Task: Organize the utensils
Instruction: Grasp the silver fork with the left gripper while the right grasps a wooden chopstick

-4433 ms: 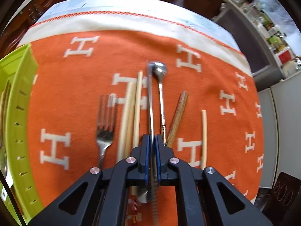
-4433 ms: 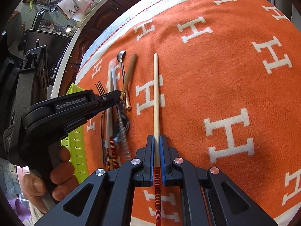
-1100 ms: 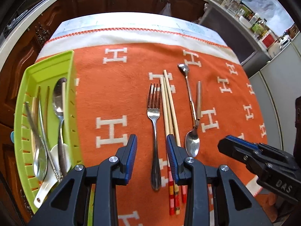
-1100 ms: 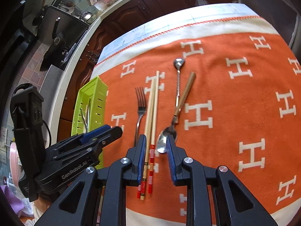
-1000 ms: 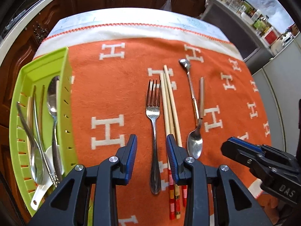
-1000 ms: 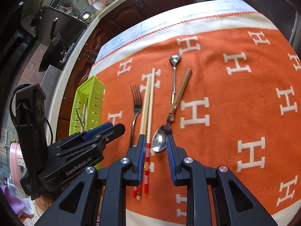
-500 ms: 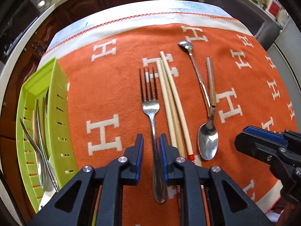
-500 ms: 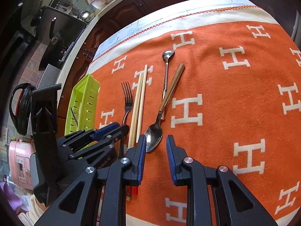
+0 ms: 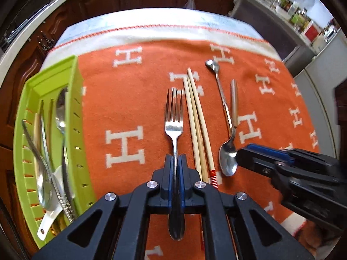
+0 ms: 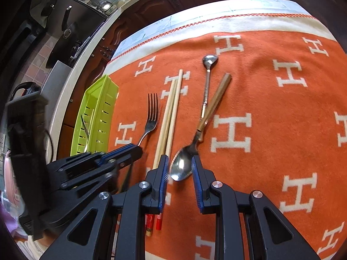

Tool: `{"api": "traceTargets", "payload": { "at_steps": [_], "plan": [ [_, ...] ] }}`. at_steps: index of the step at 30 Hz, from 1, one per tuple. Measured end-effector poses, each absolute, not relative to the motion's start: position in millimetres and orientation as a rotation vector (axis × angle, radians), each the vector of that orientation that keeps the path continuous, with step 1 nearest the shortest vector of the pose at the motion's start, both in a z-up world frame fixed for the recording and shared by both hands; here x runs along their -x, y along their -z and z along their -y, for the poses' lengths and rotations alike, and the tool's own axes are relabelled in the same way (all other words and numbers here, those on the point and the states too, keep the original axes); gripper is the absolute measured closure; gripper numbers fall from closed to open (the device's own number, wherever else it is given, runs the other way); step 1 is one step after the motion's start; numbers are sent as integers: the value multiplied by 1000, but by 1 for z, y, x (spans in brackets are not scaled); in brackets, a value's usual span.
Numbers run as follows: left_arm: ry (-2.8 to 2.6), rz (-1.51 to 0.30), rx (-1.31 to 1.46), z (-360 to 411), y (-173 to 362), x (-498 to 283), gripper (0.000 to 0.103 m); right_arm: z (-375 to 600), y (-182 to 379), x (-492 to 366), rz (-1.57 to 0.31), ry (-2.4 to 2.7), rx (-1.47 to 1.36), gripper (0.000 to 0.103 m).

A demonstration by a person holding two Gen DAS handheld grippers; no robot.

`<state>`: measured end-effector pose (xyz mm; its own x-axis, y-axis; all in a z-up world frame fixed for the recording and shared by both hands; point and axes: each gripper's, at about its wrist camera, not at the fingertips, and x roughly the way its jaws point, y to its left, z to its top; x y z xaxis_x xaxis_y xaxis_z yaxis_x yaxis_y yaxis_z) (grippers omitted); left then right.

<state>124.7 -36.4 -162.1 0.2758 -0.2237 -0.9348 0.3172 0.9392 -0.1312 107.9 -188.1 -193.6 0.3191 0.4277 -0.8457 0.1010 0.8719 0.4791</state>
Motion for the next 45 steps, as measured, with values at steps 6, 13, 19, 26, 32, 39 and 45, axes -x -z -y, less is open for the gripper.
{"api": "traceTargets", "payload": {
  "at_steps": [6, 13, 19, 26, 32, 39, 45],
  "plan": [
    [367, -1201, -59, 20, 144, -125, 100, 172, 204, -134, -1269, -240, -466, 83],
    [387, -1244, -39, 13, 156, -121, 100, 151, 219, -156, -1327, -228, -401, 93],
    [406, -1289, -17, 13, 167, -121, 100, 125, 214, -162, -1333, -184, -206, 92],
    [423, -1333, 24, 11, 177, -124, 102, 113, 210, -152, -1314, -162, -90, 96],
    [417, -1370, 65, 12, 186, -133, 102, 138, 212, -143, -1320, -160, -235, 98],
    [371, -1344, 75, 8, 183, -146, 94, 163, 213, -130, -1311, -175, -336, 98],
    [329, -1293, 81, 3, 179, -164, 74, 169, 209, -122, -1297, -193, -360, 98]
  ]
}}
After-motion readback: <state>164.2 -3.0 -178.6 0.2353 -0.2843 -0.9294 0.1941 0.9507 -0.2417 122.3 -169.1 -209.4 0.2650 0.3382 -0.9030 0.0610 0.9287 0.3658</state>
